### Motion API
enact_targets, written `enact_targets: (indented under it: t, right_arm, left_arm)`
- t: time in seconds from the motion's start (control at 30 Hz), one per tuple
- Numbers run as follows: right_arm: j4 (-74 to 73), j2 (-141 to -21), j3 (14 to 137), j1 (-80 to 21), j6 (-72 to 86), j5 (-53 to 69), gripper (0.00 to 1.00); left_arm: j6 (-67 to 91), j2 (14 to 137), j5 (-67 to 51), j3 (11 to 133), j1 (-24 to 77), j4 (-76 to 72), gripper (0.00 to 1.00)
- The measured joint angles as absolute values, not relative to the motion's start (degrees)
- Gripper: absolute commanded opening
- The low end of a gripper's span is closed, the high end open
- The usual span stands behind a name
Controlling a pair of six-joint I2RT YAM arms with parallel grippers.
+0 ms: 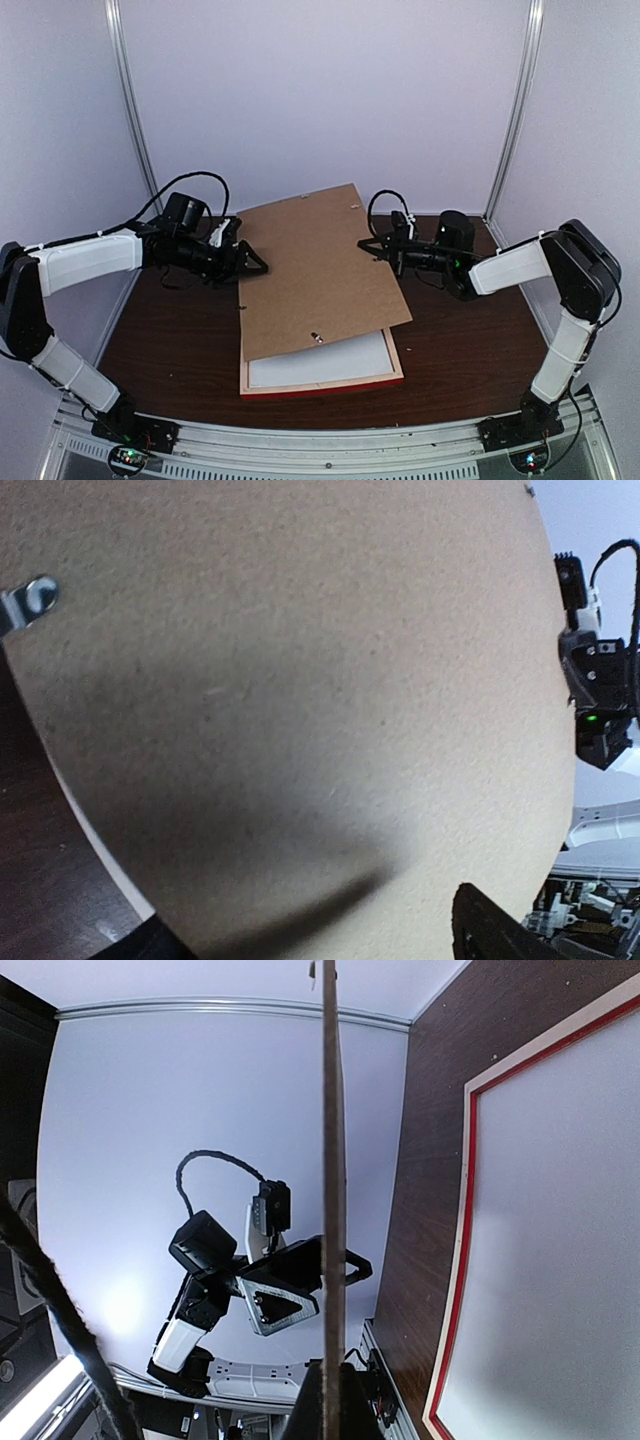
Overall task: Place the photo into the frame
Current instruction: Pass from the right arm to the left
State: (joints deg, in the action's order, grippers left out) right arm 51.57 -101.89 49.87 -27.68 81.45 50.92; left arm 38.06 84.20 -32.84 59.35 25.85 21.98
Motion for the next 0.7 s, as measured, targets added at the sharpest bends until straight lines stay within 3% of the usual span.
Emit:
enact_targets:
  t: [0.27, 0.7]
  right_arm:
    - [52.4, -101.9, 49.8, -27.7, 81.5, 51.3, 0.00]
    - [56.0, -103.3, 49.8, -27.4, 81.6, 51.9, 0.00]
  left_arm:
    - [41.2, 83.9, -38.3, 55.0, 24.3, 14.3, 0.54]
    - [45.8, 81.2, -43.6, 51.0, 21.4, 6.8, 0.29]
